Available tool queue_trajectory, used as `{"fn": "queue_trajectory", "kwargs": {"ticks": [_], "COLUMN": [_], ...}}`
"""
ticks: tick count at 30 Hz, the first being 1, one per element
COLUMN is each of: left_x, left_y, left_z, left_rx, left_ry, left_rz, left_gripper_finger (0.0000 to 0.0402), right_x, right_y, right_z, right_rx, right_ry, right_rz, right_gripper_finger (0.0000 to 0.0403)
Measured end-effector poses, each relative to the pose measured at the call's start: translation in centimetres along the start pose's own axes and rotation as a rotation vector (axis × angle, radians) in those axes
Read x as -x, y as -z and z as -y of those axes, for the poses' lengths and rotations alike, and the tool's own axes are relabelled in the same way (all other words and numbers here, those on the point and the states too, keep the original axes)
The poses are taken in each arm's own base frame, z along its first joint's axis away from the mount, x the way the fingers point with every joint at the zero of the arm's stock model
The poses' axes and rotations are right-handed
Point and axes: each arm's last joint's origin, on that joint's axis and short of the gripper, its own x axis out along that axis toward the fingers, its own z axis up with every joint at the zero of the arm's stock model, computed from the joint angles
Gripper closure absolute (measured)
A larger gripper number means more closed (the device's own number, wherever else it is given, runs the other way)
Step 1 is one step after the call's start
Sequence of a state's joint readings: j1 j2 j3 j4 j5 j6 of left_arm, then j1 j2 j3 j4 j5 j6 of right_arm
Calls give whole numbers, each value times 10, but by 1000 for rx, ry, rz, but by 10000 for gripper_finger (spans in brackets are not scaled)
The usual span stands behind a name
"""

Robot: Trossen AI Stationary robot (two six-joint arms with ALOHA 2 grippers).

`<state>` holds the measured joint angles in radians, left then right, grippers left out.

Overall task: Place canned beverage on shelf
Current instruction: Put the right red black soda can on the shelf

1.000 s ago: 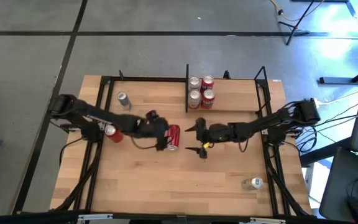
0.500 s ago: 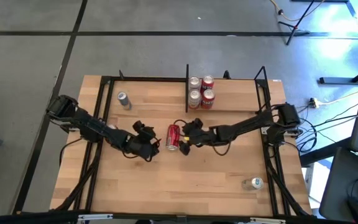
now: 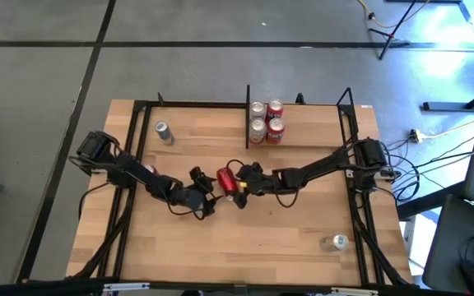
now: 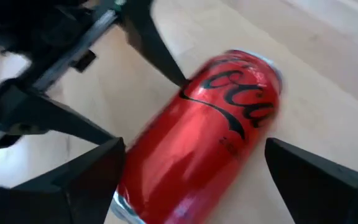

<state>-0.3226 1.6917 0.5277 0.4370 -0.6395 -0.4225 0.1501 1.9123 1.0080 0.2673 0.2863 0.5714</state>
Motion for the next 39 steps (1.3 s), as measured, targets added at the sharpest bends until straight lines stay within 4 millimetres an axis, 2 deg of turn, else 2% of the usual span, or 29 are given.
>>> {"fn": "queue_trajectory", "kwargs": {"ticks": [13, 18, 23, 26, 39], "left_x": [-6, -3, 1, 2, 3], "left_y": [-4, -5, -8, -12, -14], "left_z": [3, 8, 16, 20, 21], "left_rx": [-16, -53, -54, -62, -50], "left_ry": [47, 62, 88, 119, 103], "left_rz": [8, 17, 60, 88, 112], "left_gripper_finger": [85, 85, 85, 85, 86], "right_x": [-10, -11, -10, -7, -8], "right_y": [12, 10, 2, -4, -9], "right_z": [2, 1, -4, -8, -11], "right_rx": [-25, -27, -148, -150, -97], "right_ry": [-13, -41, -74, -25, -35], "right_rz": [-69, -103, -292, -386, -357], "right_gripper_finger": [27, 26, 26, 26, 30]}}
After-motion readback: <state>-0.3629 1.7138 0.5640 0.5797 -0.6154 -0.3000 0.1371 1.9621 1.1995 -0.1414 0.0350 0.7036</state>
